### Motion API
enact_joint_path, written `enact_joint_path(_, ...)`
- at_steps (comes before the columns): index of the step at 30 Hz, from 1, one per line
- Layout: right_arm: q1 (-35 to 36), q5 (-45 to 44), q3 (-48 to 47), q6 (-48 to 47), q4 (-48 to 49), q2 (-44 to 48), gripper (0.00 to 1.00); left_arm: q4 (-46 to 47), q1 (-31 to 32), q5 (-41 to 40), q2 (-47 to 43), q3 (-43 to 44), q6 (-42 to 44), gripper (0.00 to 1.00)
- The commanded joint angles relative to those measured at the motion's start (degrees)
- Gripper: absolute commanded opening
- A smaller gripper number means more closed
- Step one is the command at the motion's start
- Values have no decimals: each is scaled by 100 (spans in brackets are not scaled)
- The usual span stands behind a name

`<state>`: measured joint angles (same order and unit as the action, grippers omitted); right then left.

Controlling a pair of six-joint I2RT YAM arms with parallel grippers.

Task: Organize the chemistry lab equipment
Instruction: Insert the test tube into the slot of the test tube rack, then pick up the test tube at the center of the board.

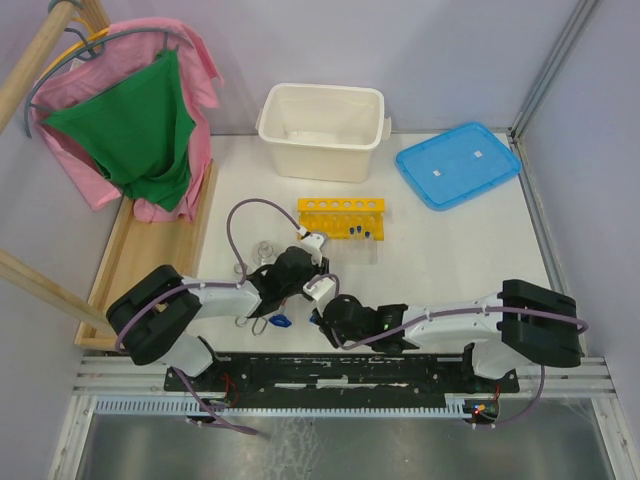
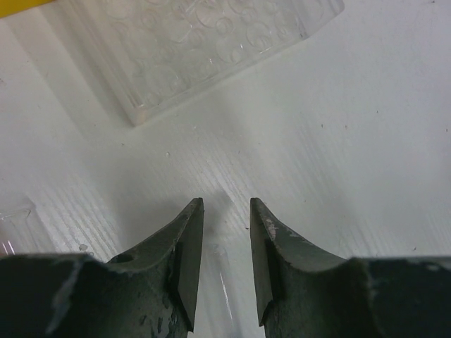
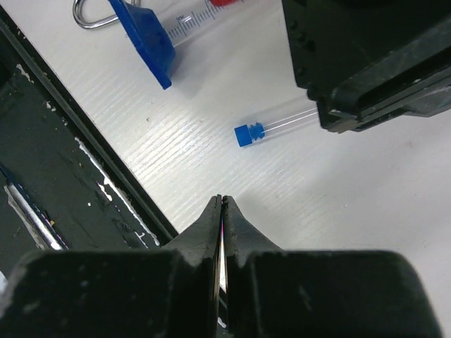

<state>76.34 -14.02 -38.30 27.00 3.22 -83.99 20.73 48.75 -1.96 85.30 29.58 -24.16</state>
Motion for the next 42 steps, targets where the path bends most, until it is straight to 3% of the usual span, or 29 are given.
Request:
enact_joint_path(1, 221, -536, -304, -290, 212, -78, 9, 599, -65, 196, 94, -95, -120, 39)
enact_joint_path(21, 605, -880, -447, -1021, 1497, -1011, 9, 1104, -172, 790, 625, -87, 70, 40)
enact_joint_path(31, 875, -2069, -591, -1340, 1897, -1670, 10, 1152, -245, 852, 630, -140, 52, 41)
enact_joint_path(42, 1342, -3545, -1175, -1613, 1453, -2239, 10, 1102, -270, 949, 682, -121, 26, 40)
